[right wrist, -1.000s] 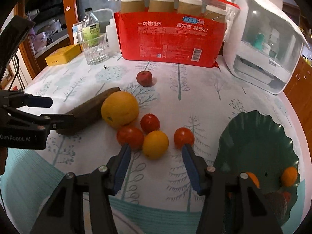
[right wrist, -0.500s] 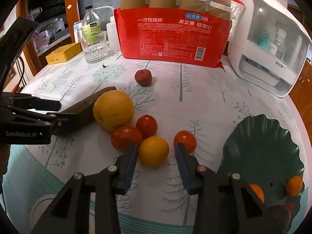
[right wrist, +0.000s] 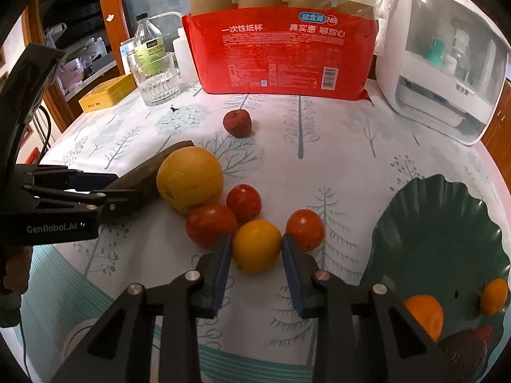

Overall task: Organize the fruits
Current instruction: 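Grasp the brown banana with the left tool while the right tool grasps the small orange, then carry the banana with the left tool while the right tool carries the small orange over the green plate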

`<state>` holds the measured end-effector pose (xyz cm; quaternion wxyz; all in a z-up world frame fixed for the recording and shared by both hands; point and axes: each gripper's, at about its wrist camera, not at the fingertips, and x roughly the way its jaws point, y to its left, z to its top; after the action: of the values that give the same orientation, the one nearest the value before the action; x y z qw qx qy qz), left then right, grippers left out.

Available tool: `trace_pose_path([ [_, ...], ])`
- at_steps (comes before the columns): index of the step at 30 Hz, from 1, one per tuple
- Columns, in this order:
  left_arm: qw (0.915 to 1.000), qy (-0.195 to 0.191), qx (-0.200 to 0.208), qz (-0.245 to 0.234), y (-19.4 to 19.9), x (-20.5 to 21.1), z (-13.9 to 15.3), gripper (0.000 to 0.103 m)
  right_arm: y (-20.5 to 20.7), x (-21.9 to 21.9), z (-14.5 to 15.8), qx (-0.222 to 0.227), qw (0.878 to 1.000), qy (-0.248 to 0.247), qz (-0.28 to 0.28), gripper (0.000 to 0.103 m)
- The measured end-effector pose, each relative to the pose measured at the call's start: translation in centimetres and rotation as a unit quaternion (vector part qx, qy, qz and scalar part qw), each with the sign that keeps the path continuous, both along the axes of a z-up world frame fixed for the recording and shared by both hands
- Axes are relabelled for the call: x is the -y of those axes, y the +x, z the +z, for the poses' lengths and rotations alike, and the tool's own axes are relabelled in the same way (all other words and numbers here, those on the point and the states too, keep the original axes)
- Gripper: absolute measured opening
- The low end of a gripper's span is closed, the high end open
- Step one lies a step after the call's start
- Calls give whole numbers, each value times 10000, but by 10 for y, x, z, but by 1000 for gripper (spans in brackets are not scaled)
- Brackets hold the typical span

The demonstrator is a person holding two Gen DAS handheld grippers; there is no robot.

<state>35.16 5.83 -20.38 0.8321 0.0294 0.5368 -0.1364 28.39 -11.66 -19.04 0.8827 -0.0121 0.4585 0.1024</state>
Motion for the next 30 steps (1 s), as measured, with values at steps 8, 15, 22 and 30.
trace_pose_path([
  [8, 9998, -143, 10, 158, -5, -4, 5, 36, -4, 2, 4, -117, 9999, 88, -25, 32],
  [15, 9982, -420, -88, 409, -9, -11, 8, 32, -14, 1, 14, -65, 9999, 84, -22, 32],
  [22, 9951, -755, -128, 628, -22, -21, 12, 30, -30, 6, 20, -96, 9998, 109, -112, 32],
  [30, 9882, -1264, 3, 862, -45, -36, 22, 27, -53, 11, 29, -45, 9996, 143, -250, 32],
])
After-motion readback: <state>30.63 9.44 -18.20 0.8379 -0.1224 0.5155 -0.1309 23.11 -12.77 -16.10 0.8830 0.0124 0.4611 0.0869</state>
